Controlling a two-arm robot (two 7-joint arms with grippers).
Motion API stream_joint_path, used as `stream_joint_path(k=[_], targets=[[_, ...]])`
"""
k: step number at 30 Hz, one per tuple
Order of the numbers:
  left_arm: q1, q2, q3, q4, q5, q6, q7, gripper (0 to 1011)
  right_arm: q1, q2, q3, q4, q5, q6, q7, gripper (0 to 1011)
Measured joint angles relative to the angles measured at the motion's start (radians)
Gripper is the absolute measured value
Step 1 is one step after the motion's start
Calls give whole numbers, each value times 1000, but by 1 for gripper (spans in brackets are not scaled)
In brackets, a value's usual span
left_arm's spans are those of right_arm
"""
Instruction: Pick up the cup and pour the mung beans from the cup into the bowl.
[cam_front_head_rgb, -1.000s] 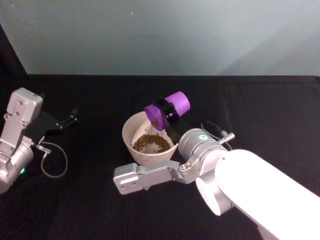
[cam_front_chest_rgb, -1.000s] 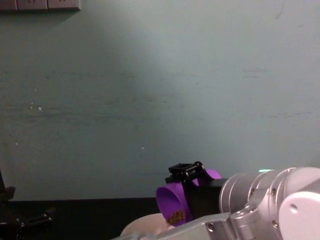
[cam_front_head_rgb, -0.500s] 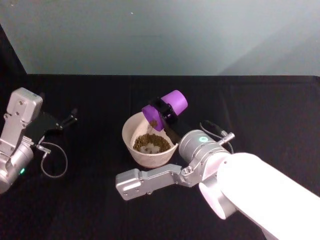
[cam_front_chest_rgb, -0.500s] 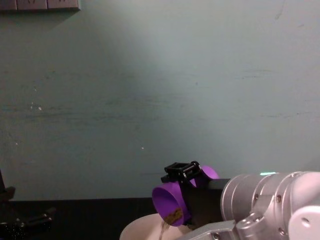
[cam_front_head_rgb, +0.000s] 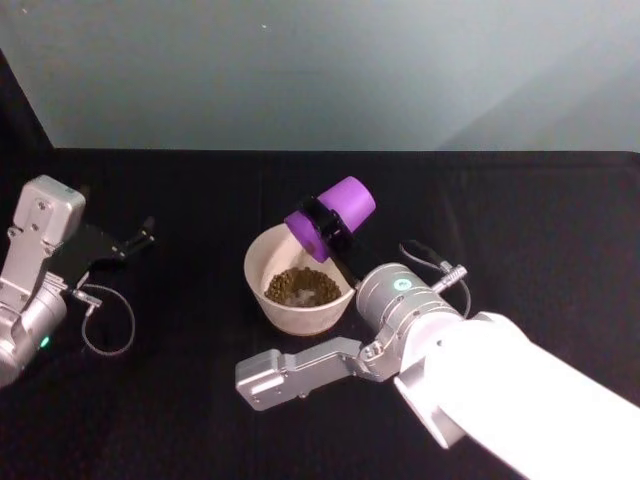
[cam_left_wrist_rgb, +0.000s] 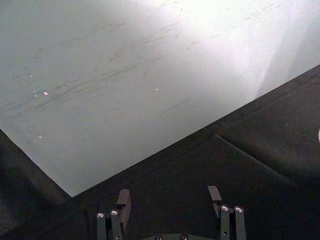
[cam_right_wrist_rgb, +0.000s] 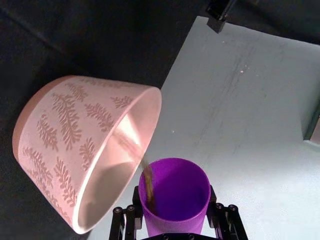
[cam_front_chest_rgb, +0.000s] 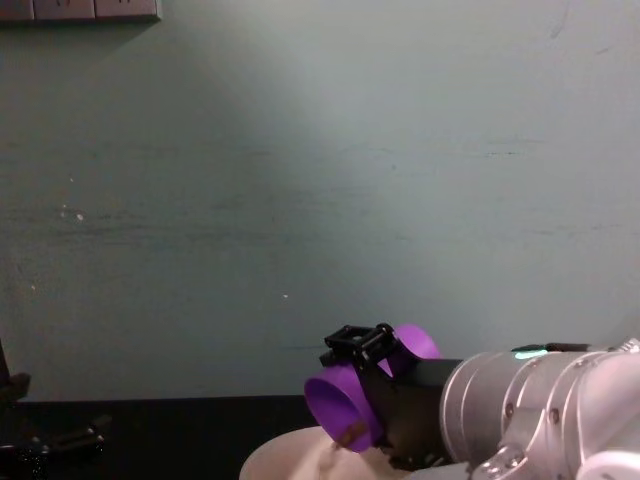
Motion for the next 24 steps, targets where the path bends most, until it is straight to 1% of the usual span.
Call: stream_joint_path(k=[4, 5, 8, 12, 14, 15, 18, 21, 24], targets=[[0, 0, 0, 0, 0, 0, 0, 1000, 8, 2, -21, 0, -47, 9, 17, 718], [0, 0, 0, 0, 0, 0, 0, 1000, 13, 3, -31, 2, -69, 14, 27, 718], [0, 0, 0, 0, 0, 0, 0, 1000, 17, 4, -46, 5, -110, 19, 38, 718], [0, 0, 0, 0, 0, 0, 0, 1000, 20, 3, -57, 9, -143, 23, 45, 718], [0, 0, 0, 0, 0, 0, 0, 1000, 22, 3, -66, 10, -177, 27, 50, 718], [0, 0, 0, 0, 0, 0, 0, 1000, 22, 3, -66, 10, -177, 27, 50, 718], [0, 0, 0, 0, 0, 0, 0, 1000, 25, 3, -80, 15, -226, 33, 52, 718], [0, 0, 0, 0, 0, 0, 0, 1000, 26, 3, -88, 19, -253, 35, 53, 718], [0, 0, 0, 0, 0, 0, 0, 1000, 25, 3, -88, 19, -262, 36, 53, 718]])
